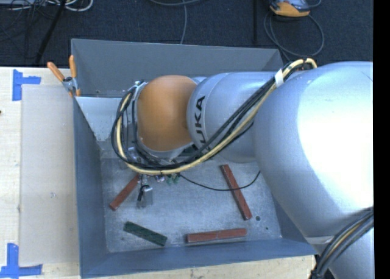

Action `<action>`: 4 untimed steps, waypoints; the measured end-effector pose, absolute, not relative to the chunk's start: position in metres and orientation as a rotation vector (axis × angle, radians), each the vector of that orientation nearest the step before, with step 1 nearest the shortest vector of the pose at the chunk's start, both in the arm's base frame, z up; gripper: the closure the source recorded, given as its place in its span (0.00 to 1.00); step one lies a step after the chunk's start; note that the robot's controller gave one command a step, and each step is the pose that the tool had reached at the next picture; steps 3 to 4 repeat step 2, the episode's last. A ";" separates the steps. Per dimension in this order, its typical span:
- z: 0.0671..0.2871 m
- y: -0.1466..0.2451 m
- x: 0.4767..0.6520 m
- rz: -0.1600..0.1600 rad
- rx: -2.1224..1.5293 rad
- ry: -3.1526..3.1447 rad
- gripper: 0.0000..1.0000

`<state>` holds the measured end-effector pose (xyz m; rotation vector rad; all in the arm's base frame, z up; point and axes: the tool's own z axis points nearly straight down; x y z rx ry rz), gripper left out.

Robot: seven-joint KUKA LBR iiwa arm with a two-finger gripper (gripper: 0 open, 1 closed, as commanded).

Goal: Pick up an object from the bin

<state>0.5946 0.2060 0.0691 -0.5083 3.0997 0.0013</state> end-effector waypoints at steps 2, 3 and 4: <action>0.239 0.206 0.599 0.003 -0.631 3.065 1.00; 0.239 0.206 0.599 0.003 -0.631 3.065 1.00; 0.239 0.206 0.599 0.003 -0.631 3.065 1.00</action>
Offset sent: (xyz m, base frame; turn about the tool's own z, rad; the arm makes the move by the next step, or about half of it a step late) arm 0.0000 0.0000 0.0000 0.0000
